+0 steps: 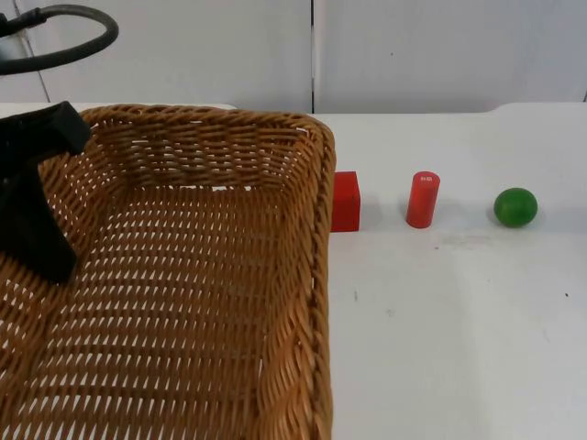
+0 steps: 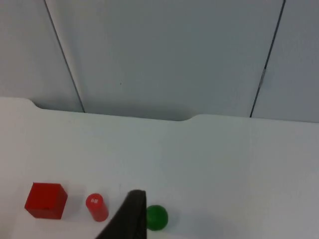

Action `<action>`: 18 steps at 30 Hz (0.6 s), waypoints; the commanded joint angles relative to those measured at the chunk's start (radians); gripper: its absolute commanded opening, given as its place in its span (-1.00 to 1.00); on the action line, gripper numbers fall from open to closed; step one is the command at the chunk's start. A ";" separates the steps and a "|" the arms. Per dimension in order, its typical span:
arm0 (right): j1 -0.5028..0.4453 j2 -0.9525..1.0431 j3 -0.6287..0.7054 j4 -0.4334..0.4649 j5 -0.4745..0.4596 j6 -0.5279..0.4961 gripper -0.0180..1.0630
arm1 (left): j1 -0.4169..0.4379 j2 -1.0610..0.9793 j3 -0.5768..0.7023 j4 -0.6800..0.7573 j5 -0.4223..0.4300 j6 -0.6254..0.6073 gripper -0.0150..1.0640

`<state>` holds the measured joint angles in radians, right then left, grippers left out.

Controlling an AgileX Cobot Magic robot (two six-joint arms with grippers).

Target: Pick up the basket with the left hand and place the object to the left of the red cylinder into the basket with the right hand.

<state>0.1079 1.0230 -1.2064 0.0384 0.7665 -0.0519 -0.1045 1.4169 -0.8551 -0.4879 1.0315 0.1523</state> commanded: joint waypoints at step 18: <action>0.023 0.434 -0.236 0.153 0.086 -0.229 0.98 | 0.001 -0.011 -0.007 -0.047 -0.024 0.009 -0.98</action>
<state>0.1133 1.4153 -1.4039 0.1740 0.8335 -0.2453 -0.1045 1.4169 -0.8551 -0.4971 1.0054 0.1570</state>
